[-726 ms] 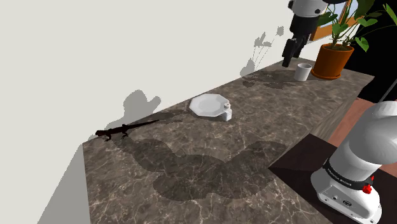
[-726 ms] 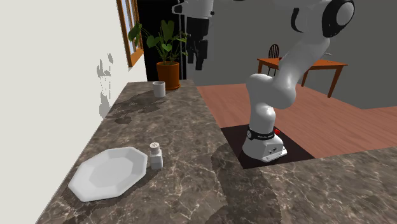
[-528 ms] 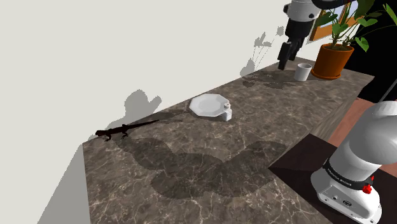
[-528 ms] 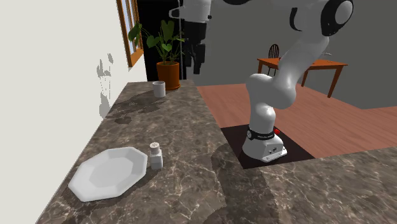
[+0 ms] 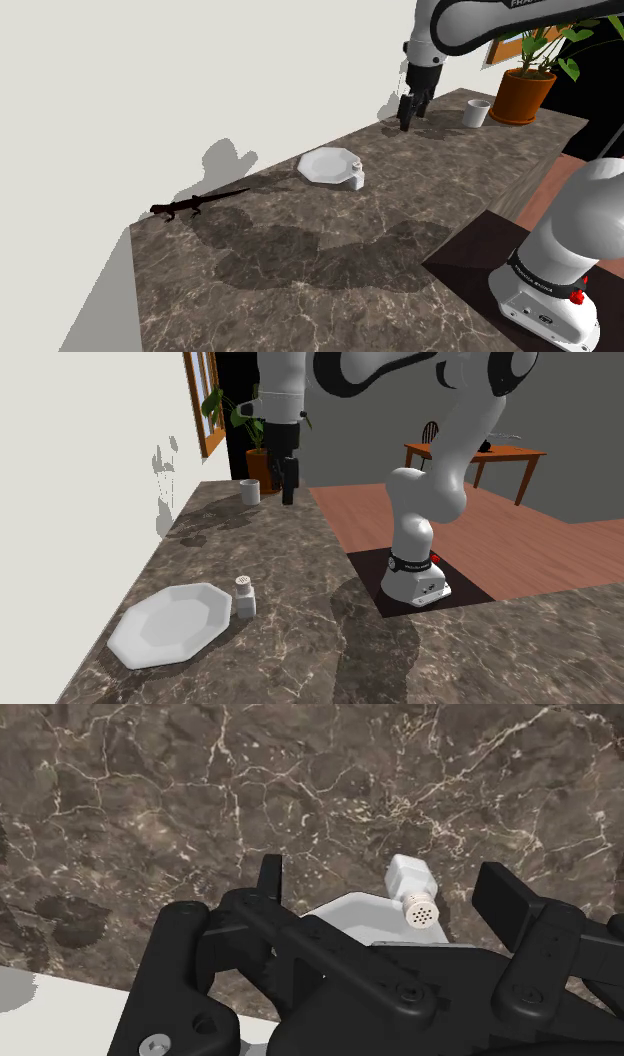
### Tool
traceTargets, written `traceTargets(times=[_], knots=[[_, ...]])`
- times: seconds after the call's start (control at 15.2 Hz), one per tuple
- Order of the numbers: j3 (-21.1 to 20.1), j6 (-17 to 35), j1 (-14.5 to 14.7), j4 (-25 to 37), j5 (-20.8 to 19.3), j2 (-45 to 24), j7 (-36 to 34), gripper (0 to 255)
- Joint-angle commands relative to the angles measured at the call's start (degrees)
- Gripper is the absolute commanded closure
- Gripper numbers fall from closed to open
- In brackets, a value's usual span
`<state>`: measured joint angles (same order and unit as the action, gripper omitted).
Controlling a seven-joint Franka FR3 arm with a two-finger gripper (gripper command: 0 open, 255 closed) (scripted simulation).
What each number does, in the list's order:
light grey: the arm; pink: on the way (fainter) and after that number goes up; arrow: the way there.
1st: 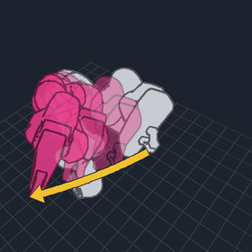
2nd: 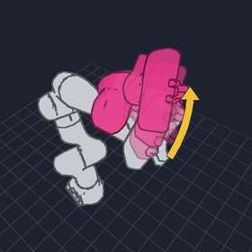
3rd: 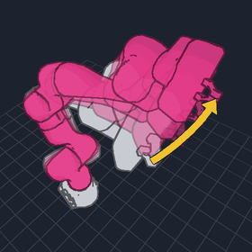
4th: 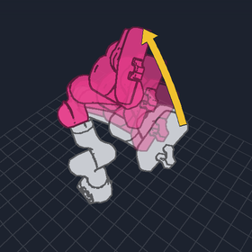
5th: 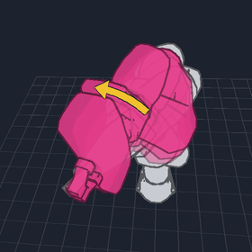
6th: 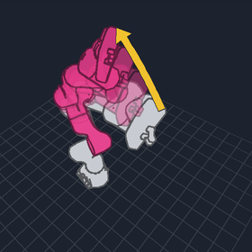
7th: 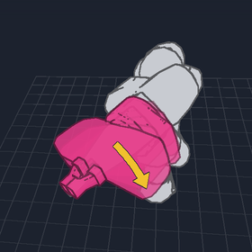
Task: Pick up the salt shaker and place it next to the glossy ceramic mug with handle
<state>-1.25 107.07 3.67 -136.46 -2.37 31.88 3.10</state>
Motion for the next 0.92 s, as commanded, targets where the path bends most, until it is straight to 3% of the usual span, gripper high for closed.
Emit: traceTargets(times=[0.0,0.86], knots=[[-0.58,2.93,0.55,0.09,0.65,-3.35,-0.58,0],[-4.38,17.10,3.66,6.92,3.17,-26.41,-4.21,0]])
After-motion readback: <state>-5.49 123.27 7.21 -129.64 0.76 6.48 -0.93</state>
